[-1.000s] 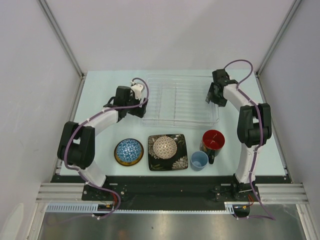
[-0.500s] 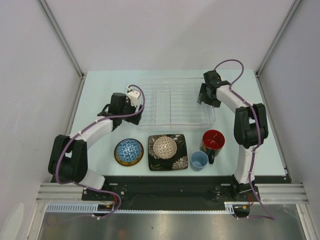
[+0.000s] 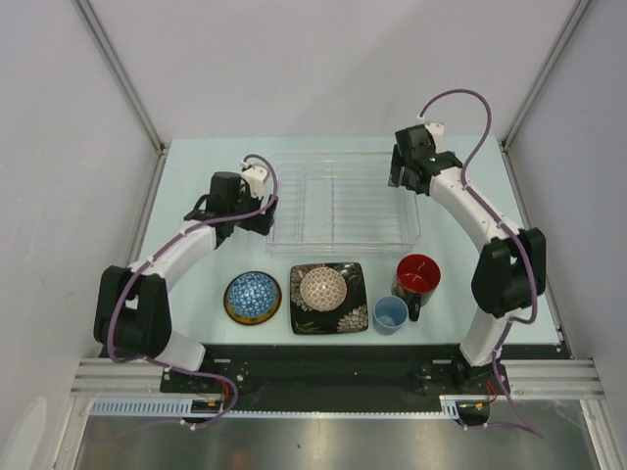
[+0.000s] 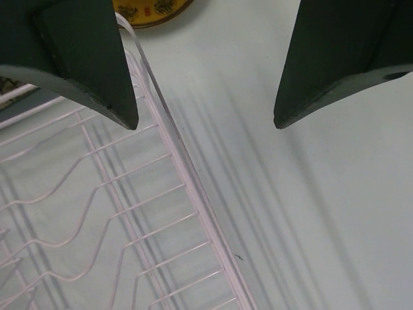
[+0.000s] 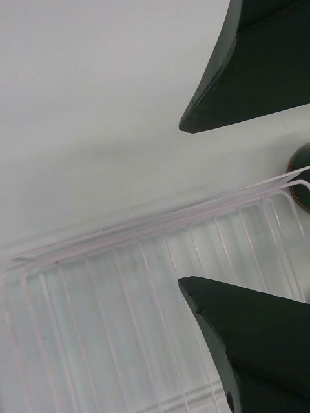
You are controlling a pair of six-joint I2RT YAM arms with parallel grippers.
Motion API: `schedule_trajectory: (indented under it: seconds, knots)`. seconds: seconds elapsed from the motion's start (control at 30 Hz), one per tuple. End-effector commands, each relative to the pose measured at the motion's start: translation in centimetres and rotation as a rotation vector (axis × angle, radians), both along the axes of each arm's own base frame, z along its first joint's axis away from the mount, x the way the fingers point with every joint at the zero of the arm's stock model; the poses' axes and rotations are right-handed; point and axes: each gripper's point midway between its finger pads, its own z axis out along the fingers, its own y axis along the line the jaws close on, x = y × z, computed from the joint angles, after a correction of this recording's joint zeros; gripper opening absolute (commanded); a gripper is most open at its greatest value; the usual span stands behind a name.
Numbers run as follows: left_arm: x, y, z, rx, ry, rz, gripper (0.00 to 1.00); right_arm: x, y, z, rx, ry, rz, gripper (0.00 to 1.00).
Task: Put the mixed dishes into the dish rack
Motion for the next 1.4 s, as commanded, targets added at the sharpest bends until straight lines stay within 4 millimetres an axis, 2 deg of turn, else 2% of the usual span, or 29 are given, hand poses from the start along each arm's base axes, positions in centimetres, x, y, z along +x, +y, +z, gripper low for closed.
schedule_trajectory:
  seconds: [0.0, 0.03, 0.07, 0.1, 0.13, 0.17, 0.2, 0.23, 0.27, 0.3, 0.33, 0.37, 0.4, 0.47, 0.5, 0.57, 0.6, 0.63, 0.7, 0.9, 1.1, 1.23, 1.37]
  knots:
    - [-1.0, -1.0, 6.4, -0.113, -0.071, -0.017, 0.99, -1.6, 2.8, 10.2, -0.066, -0.227, 0.101, 1.00]
    - [-1.4, -1.0, 9.1, -0.143, -0.116, -0.017, 1.00, -2.1, 4.1, 11.0, -0.067, -0.241, 0.145, 1.00]
    - [-2.0, -1.3, 10.5, -0.175, -0.129, -0.042, 1.00, -3.0, 5.3, 11.4, -0.078, -0.237, 0.197, 1.00]
    - [-2.5, -0.6, 11.4, -0.187, -0.127, -0.029, 1.00, -4.8, 8.4, 12.3, -0.073, -0.251, 0.290, 1.00]
    - [-2.5, -0.4, 13.6, -0.207, -0.161, -0.026, 1.00, -5.8, 10.0, 12.2, -0.077, -0.244, 0.340, 1.00]
    - [-3.2, 0.1, 15.6, -0.221, -0.199, -0.025, 1.00, -7.5, 11.5, 11.7, -0.086, -0.212, 0.400, 1.00]
    - [-3.6, 1.3, 16.2, -0.224, -0.194, 0.001, 1.00, -8.7, 13.0, 11.2, -0.083, -0.194, 0.445, 1.00]
    - [-3.8, 2.0, 17.7, -0.229, -0.221, 0.015, 1.00, -11.5, 16.4, 10.7, -0.079, -0.180, 0.546, 0.99]
    - [-4.2, 2.9, 18.6, -0.231, -0.241, 0.028, 1.00, -13.4, 17.8, 9.2, -0.085, -0.131, 0.610, 0.98]
    - [-4.6, 4.3, 18.5, -0.229, -0.227, 0.061, 1.00, -15.0, 19.1, 8.4, -0.074, -0.108, 0.645, 0.97]
    - [-5.0, 4.9, 18.2, -0.223, -0.218, 0.064, 1.00, -17.8, 21.8, 7.0, -0.078, -0.074, 0.732, 0.90]
    - [-5.2, 5.6, 17.7, -0.215, -0.205, 0.082, 1.00, -19.3, 22.5, 5.8, -0.093, -0.037, 0.765, 0.88]
    - [-5.7, 7.2, 17.2, -0.208, -0.190, 0.124, 1.00, -20.6, 23.4, 4.9, -0.099, -0.013, 0.796, 0.85]
    - [-6.5, 8.3, 15.4, -0.212, -0.146, 0.142, 1.00, -23.3, 25.4, 2.9, -0.067, 0.048, 0.850, 0.79]
    - [-6.9, 9.5, 14.9, -0.215, -0.135, 0.179, 1.00, -23.8, 25.6, 2.1, -0.058, 0.071, 0.854, 0.79]
    - [-7.6, 10.2, 13.3, -0.228, -0.106, 0.185, 1.00, -25.1, 26.7, 0.6, -0.026, 0.119, 0.881, 0.81]
    - [-7.8, 11.2, 13.1, -0.224, -0.109, 0.211, 1.00, -25.5, 26.8, 0.1, -0.023, 0.134, 0.887, 0.82]
    - [-8.1, 11.5, 12.1, -0.229, -0.089, 0.220, 1.00, -25.7, 27.2, -0.1, -0.008, 0.137, 0.896, 0.81]
    - [-8.2, 12.5, 11.3, -0.228, -0.085, 0.248, 1.00, -27.0, 27.9, -0.9, 0.010, 0.172, 0.931, 0.81]
    - [-8.6, 13.8, 8.5, -0.200, -0.040, 0.302, 1.00, -28.9, 29.1, -4.3, -0.011, 0.242, 0.972, 0.82]
    - [-8.6, 14.6, 8.5, -0.173, -0.047, 0.330, 1.00, -29.6, 30.1, -7.7, -0.046, 0.293, 0.984, 0.82]
    - [-8.8, 14.6, 9.0, -0.171, -0.062, 0.328, 1.00, -29.1, 29.9, -10.1, -0.105, 0.318, 0.979, 0.82]
    - [-9.0, 14.6, 9.3, -0.168, -0.075, 0.325, 1.00, -28.5, 29.6, -11.1, -0.117, 0.337, 0.972, 0.78]
